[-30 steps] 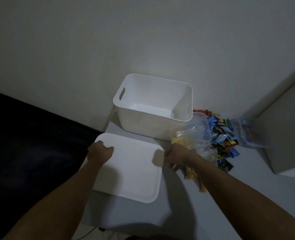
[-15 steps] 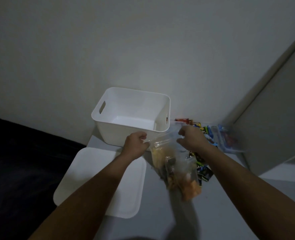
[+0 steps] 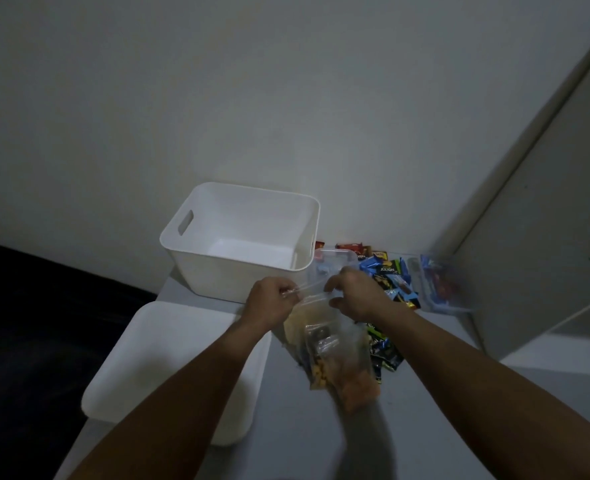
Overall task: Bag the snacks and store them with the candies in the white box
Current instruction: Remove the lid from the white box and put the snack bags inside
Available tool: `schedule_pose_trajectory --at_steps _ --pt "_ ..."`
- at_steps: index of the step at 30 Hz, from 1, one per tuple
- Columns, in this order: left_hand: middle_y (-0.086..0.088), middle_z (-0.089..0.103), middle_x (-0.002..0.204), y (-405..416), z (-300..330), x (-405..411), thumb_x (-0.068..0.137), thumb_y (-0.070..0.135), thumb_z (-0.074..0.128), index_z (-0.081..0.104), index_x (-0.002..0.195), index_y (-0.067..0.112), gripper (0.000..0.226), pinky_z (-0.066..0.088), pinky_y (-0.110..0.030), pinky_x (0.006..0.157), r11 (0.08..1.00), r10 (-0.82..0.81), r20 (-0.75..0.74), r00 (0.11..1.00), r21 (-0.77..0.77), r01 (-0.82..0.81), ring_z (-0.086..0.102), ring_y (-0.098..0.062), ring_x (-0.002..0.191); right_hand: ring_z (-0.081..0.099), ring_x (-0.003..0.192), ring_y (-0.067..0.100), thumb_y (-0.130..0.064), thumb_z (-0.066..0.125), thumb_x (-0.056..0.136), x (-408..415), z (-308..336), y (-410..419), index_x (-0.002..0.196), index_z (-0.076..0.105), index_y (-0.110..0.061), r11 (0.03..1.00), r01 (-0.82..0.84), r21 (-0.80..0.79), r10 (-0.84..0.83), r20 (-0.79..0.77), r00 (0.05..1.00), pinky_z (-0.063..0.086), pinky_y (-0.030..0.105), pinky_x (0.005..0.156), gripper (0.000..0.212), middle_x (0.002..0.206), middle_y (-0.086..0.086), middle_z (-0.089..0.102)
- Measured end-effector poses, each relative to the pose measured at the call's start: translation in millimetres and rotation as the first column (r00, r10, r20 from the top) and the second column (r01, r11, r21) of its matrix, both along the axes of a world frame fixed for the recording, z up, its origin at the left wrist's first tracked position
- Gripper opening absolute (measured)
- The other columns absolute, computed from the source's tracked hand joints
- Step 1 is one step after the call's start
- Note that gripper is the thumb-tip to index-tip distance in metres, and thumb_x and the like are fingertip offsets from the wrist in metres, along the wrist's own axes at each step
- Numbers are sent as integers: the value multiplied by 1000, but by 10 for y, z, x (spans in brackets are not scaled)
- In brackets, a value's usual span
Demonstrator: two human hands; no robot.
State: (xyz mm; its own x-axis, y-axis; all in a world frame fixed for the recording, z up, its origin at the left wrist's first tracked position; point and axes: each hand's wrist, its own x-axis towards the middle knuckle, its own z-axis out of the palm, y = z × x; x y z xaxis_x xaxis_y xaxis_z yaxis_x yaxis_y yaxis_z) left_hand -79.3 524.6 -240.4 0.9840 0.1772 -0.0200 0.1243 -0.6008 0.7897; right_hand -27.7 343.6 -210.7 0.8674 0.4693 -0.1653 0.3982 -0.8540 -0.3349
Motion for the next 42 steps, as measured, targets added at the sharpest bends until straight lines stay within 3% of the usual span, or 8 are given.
schedule_pose_trajectory --at_steps 6,9,12,16,22,29,36,42 --pt "-4 73 77 -57 217 43 86 23 68 77 84 12 15 46 -26 68 994 44 12 999 101 -45 64 -15 69 65 88 22 9 56 84 45 83 -143 95 65 -9 993 -18 121 22 -30 999 59 36 75 23 97 7 65" --pt "-4 75 86 15 553 57 87 23 67 78 90 10 17 43 -24 70 984 89 87 992 148 -101 64 -14 73 62 85 19 8 56 84 166 314 -220 90 62 -12 988 -35 149 31 32 999 47 20 64 22 91 1 60" --pt "-5 75 83 167 958 90 83 24 70 78 82 12 15 46 -23 72 971 115 148 982 192 -142 66 -18 75 64 80 18 3 64 84 327 687 -281 84 61 -18 978 -58 202 34 122 992 45 21 62 21 87 2 66" --pt "-4 70 61 369 1520 159 80 21 70 74 69 11 15 60 -38 69 975 165 153 974 123 -185 69 -23 61 69 81 15 6 63 82 480 1236 -264 82 59 -20 951 -54 304 -9 203 979 55 29 72 26 83 0 70" --pt "-15 69 69 563 2040 451 86 16 66 72 81 3 16 59 -31 54 956 284 253 925 -4 -293 69 -24 56 71 72 20 4 63 85 665 1752 -2 91 63 -8 879 44 474 -121 133 984 61 36 65 13 85 9 70" --pt "-15 71 67 652 1735 1039 81 12 66 70 70 1 16 62 -42 63 946 324 183 928 -31 -324 71 -29 57 72 67 27 11 56 86 953 1555 560 123 53 -17 729 245 639 -154 -195 969 60 35 54 47 103 21 61" --pt "-16 71 71 655 1024 1387 86 9 54 71 72 3 23 57 -31 49 934 356 24 934 -18 -356 70 -31 58 72 82 30 6 55 89 1268 905 947 119 60 5 842 331 427 -213 -300 930 62 41 69 30 117 23 63" --pt "-8 70 77 558 606 1608 87 13 58 74 80 5 20 51 -26 64 934 344 14 939 103 -343 67 -25 71 68 99 35 4 58 85 1441 553 1052 117 63 6 894 319 313 -220 -313 924 58 44 84 33 118 20 66"
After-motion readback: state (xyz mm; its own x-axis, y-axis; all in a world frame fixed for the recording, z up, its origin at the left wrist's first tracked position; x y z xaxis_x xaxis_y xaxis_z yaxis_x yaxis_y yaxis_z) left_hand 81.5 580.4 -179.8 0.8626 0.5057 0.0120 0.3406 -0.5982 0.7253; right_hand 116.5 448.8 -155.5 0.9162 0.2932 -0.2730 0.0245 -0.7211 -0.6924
